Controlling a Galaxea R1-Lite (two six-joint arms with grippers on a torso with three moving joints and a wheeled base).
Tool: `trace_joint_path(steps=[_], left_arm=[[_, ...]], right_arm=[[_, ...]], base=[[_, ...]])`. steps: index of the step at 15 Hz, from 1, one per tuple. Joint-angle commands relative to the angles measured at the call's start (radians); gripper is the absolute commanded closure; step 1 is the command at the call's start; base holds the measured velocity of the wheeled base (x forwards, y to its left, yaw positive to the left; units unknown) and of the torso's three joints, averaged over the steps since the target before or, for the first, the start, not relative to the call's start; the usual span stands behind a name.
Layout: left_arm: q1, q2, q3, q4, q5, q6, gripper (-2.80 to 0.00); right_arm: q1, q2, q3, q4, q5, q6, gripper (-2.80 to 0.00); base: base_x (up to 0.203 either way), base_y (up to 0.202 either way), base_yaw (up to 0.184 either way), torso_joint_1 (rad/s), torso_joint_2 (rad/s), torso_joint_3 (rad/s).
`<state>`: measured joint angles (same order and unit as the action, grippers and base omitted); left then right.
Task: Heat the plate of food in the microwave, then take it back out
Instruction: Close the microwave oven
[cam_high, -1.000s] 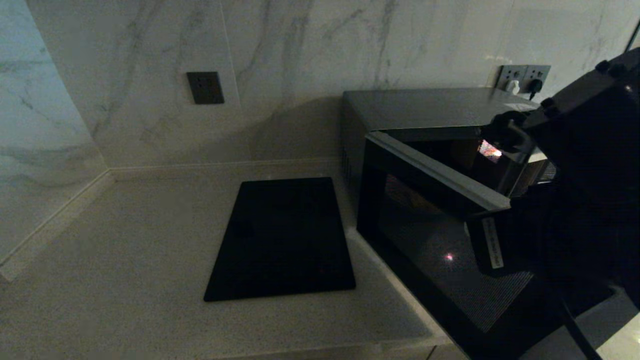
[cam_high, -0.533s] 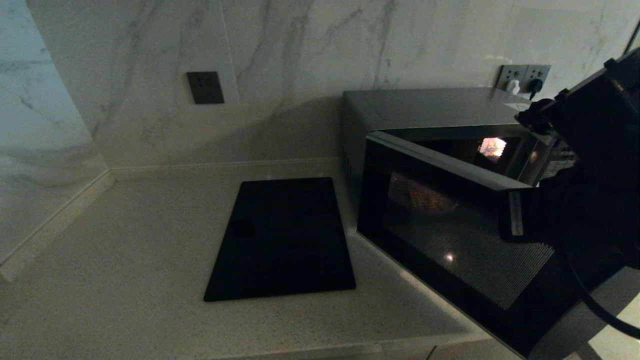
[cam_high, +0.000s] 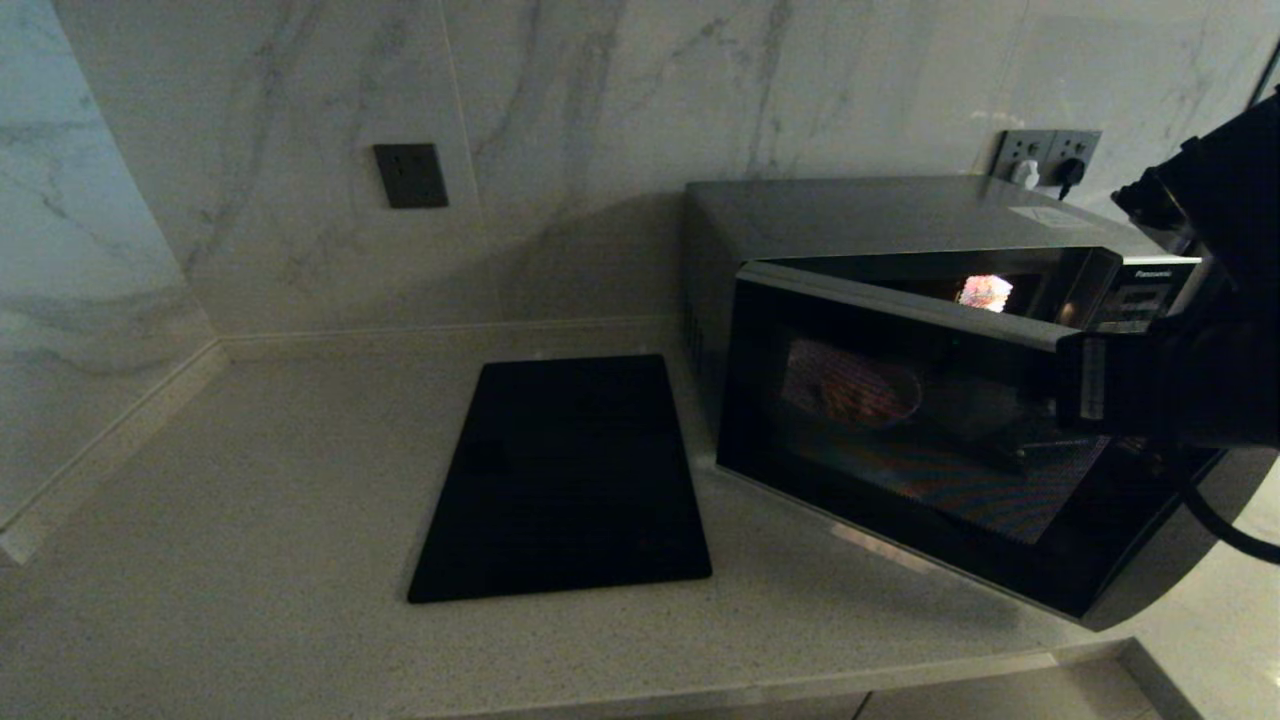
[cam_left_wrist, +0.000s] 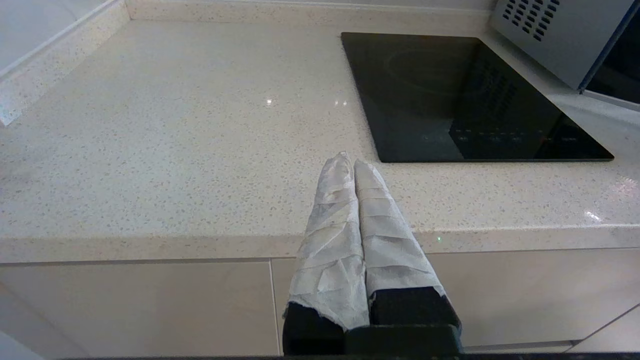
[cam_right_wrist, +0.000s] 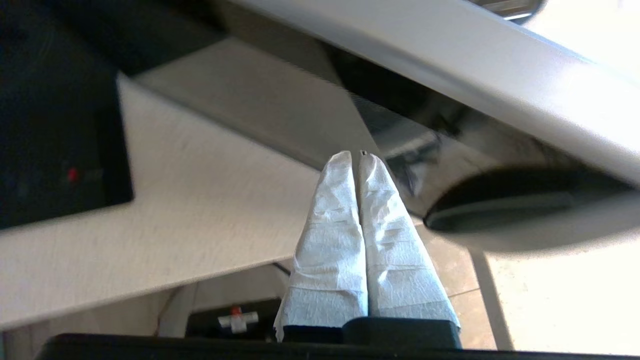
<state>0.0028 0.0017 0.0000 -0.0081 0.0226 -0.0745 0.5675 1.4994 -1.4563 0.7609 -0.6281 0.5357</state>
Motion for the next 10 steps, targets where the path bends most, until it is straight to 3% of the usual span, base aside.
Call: trace_joint_path(steps=[1, 6, 10], left_arm=[[0.0, 0.0, 0.0, -0.001, 0.0, -0.001, 0.0], [0.0, 0.0, 0.0, 0.0, 0.0, -0.001, 0.0], [0.0, 0.0, 0.0, -0.001, 0.0, -0.001, 0.0]], right_arm=[[-0.063, 0.002, -0.013, 0.003, -0.002, 0.003, 0.0], [-0.148, 0.038, -0.007, -0.012, -0.002, 0.006, 0.0], [-0.254, 0.133, -0.05, -0.103, -0.003, 0.006, 0.0]], base=[[0.0, 0.0, 0.0, 0.0, 0.0, 0.0], [0.0, 0.0, 0.0, 0.0, 0.0, 0.0], [0.0, 0.0, 0.0, 0.0, 0.0, 0.0]])
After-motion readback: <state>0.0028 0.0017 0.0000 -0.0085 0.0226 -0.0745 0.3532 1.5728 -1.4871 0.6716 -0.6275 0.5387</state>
